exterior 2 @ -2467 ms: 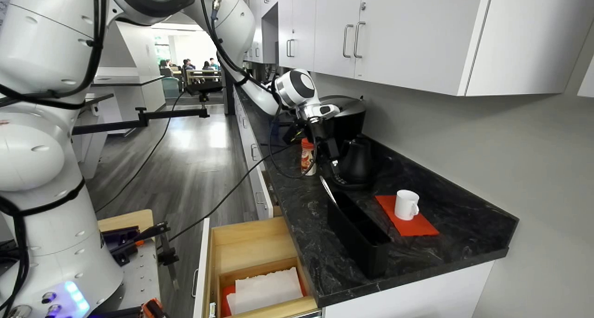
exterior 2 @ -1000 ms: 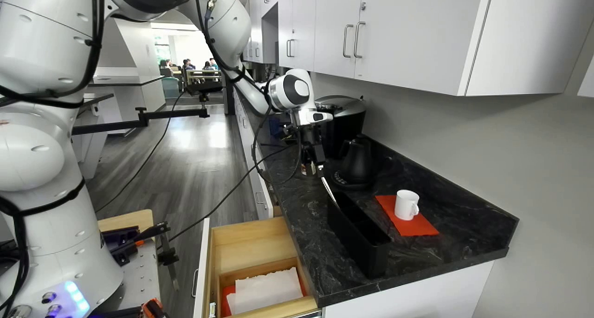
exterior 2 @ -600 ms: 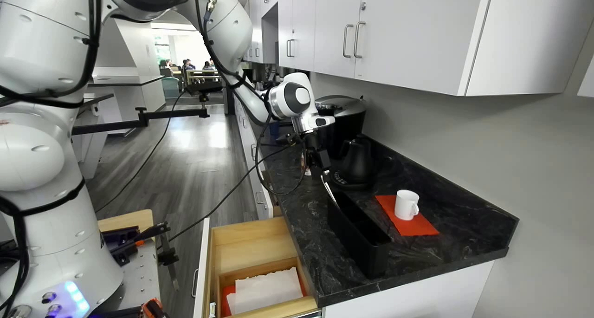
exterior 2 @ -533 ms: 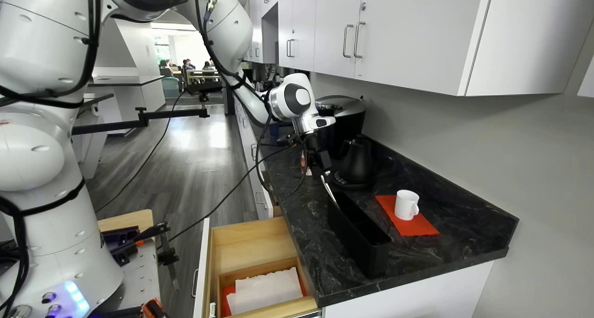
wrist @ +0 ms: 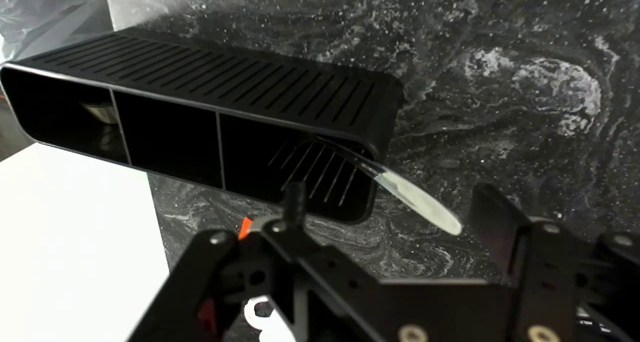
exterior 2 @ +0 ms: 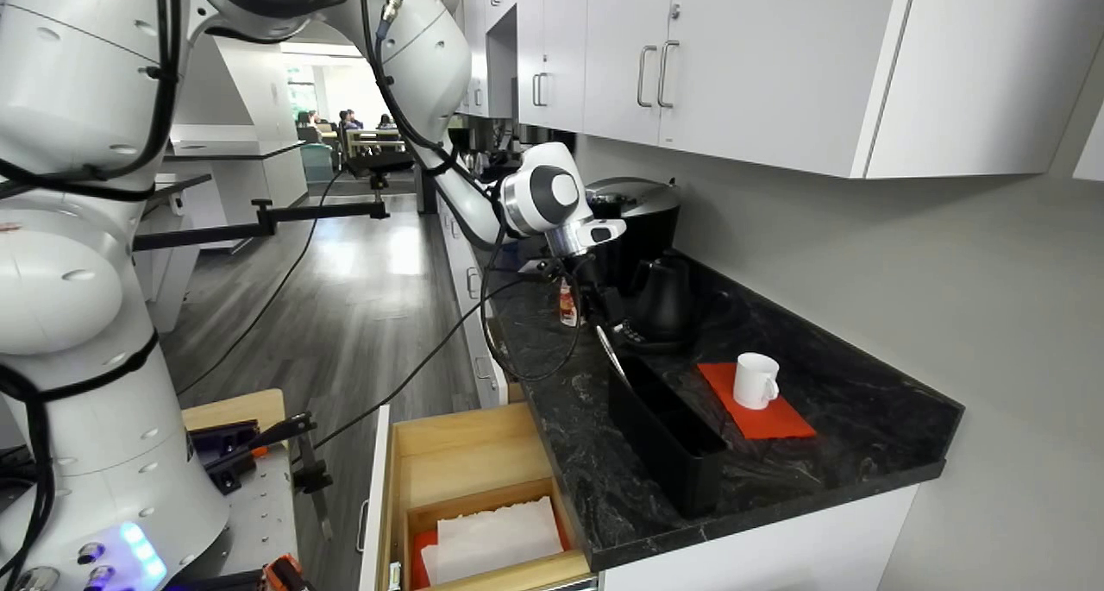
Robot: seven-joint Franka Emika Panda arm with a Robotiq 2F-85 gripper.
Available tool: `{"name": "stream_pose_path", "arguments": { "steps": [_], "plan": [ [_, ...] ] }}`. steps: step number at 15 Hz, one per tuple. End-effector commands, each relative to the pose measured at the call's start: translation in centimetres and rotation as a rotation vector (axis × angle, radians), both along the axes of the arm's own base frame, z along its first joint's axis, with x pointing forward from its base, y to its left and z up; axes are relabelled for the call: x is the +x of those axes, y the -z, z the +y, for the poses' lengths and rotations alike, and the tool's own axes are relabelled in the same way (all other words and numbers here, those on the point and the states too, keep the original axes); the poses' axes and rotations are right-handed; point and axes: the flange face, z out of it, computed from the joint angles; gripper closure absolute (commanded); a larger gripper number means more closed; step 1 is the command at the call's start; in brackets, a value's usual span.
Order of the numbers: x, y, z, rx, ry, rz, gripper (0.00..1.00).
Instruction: Put the fork in the drawer
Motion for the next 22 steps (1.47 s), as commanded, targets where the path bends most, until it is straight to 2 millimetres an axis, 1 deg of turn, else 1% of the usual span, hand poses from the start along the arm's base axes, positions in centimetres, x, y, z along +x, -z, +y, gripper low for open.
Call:
{"name": "stream_pose_path", "arguments": {
  "steps": [1,5,8,9,10,12,13,18,20,22],
  "plan": [
    [-1.4,-0.6,0.0,0.007,-0.007,-0.032,0.47],
    [-1.6,-0.4,0.0,0.013,-0.007,-0.036,0.72],
    [-1.7,-0.8,0.1,0.027,-0.008,-0.053,0.93],
    [-1.7,-0.9,0.2,0.031,-0.010,-0.060,0.98],
    [-1.7,-1.0,0.2,0.033,-0.012,-0.065,1.00],
    [-1.7,-1.2,0.1,0.030,-0.010,-0.066,1.00],
    [-1.7,-1.4,0.0,0.029,-0.009,-0.069,0.98],
    [-1.6,-2.4,-0.3,0.009,-0.009,-0.076,0.98],
    [-1.5,-3.2,-0.4,0.000,-0.006,-0.075,0.98],
    [-1.3,-4.9,-0.5,-0.013,0.021,-0.065,0.98]
  ]
}}
